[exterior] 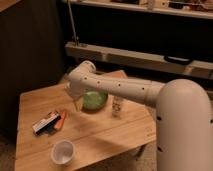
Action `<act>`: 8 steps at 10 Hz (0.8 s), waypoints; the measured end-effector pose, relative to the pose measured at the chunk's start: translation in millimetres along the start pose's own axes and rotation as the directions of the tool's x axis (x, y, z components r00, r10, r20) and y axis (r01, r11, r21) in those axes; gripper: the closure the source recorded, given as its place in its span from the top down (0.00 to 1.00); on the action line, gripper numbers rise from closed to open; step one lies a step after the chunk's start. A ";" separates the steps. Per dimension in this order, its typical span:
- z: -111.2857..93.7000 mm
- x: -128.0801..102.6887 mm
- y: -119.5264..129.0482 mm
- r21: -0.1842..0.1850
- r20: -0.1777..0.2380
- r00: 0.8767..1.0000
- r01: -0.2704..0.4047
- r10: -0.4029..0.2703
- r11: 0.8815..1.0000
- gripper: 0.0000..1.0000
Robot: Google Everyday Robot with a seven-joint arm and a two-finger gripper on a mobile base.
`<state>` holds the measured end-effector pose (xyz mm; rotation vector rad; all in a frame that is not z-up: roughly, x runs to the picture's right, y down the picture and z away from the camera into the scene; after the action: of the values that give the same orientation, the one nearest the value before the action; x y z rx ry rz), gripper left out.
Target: Place the pepper in the ceramic bowl
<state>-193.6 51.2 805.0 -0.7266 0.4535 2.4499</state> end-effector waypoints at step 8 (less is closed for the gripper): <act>0.9 -1.3 0.5 0.001 -0.003 1.000 -0.005 0.005 1.000 0.80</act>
<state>-193.4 50.7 806.5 -0.7301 0.4586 2.4528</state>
